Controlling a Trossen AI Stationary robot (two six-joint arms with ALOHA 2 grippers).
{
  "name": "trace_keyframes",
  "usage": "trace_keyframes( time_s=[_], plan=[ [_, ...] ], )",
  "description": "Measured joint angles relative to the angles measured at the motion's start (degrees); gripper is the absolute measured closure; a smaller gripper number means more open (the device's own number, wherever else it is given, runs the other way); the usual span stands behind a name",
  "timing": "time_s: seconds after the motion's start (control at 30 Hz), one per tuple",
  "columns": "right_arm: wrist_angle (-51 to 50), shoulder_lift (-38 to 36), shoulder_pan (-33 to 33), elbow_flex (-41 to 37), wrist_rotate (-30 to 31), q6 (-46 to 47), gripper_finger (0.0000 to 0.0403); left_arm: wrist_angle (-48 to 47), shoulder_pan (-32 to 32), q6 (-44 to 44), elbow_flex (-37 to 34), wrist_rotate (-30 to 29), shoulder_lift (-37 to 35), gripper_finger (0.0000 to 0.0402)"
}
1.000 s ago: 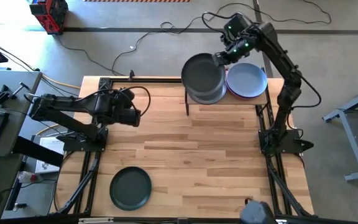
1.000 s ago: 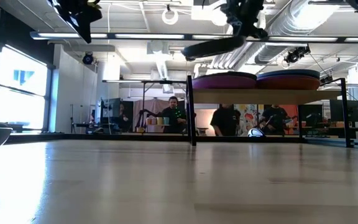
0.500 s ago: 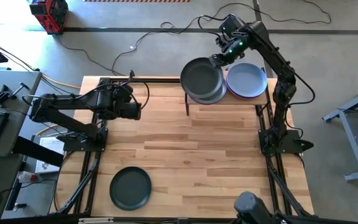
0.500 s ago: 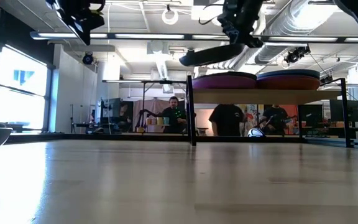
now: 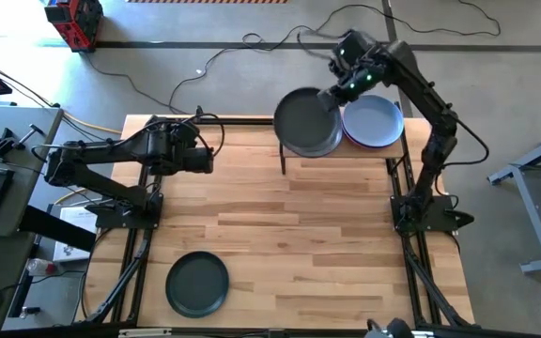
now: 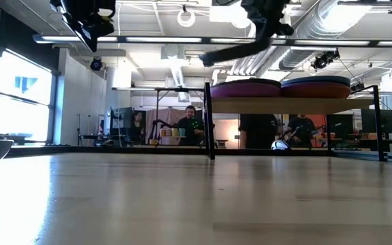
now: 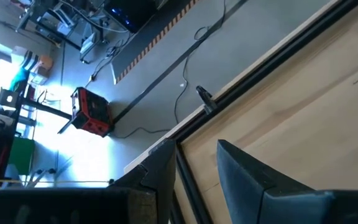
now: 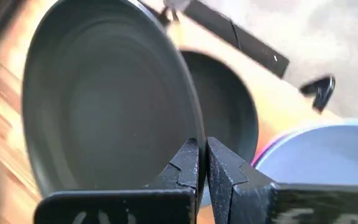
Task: Place and stack plates onto a shelf
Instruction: Stack the right black plate on top of the other black plate on the shelf
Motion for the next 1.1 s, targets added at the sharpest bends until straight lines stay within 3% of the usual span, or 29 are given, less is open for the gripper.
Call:
trace_keyframes(
  time_s=[0.13,0.3,0.5,0.73,1.1],
  plan=[
    [1.62,-5.99,2.4,-13.43,2.81,5.25,0.0403,0.02,0.02,0.9,0.0,0.47,0.0,0.0296],
    [14.16,-16.57,2.85,-30.05,1.78,11.92,0.0403,0.33,0.02,1.8,0.0,0.47,0.0,0.0296],
    [27.26,-27.19,1.41,-43.79,2.31,20.67,0.0403,3.15,0.02,6.56,-0.02,0.5,0.0,0.0296],
    [36.54,-29.39,-3.79,-49.26,5.99,26.41,0.0403,4.79,0.02,7.97,-0.02,2.06,0.02,0.0296],
    [34.44,-23.54,-2.03,-49.34,3.91,26.22,0.0403,4.77,0.0,8.34,-0.02,2.51,0.02,0.0296]
  ],
)
